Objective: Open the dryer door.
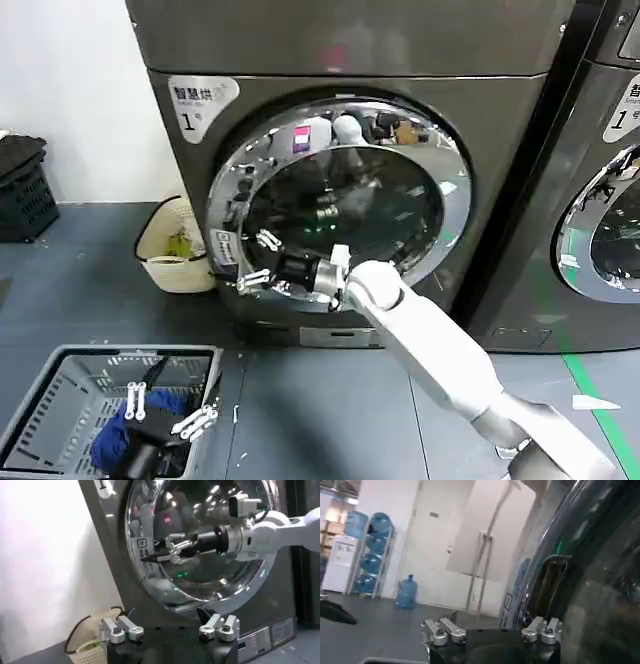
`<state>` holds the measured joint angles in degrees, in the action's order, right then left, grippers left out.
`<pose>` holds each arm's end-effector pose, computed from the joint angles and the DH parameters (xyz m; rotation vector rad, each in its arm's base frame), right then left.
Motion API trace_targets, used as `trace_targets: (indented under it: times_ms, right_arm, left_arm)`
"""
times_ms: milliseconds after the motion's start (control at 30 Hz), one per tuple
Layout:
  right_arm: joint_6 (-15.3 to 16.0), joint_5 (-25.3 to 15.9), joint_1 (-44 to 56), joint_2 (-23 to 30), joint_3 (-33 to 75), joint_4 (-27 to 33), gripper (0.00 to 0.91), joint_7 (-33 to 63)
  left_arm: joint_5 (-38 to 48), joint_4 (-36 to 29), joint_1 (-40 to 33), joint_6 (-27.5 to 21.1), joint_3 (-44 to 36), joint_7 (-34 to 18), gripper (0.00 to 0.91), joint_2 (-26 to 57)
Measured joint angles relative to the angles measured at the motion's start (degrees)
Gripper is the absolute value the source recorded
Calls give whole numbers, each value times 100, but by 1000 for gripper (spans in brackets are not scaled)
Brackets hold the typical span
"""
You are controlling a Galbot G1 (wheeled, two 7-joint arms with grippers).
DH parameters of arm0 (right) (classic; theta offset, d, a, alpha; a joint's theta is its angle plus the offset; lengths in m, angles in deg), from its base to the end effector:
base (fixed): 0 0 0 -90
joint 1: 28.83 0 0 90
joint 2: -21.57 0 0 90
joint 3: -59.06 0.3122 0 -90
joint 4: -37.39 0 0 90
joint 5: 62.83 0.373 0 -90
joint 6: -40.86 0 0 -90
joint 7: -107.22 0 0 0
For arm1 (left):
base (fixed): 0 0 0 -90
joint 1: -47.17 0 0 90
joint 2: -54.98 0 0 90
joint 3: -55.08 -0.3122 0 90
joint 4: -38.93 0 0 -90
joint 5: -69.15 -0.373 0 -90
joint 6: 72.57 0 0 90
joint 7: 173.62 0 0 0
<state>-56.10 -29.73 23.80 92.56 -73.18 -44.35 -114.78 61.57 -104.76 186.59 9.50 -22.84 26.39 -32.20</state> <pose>0.4762 0.1155 -0.1732 -1.7990 2.2186 -0.1302 0.1334 0.0467 -0.1701 -0.3396 -2.9694 -0.4585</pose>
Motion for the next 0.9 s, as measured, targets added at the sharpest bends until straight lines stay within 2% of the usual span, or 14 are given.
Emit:
trace_targets:
  times_ms: [367,900]
  right_arm:
    - [-178,368,265,-612,-44,-696,907,-482]
    - [-321,759,577,-1251,-19,-1416,907,-1505]
  left_arm:
    - [790,302,-406,-97,480,84,907,474]
    - [2292,1065,-1163,315,1604,617,907,1786]
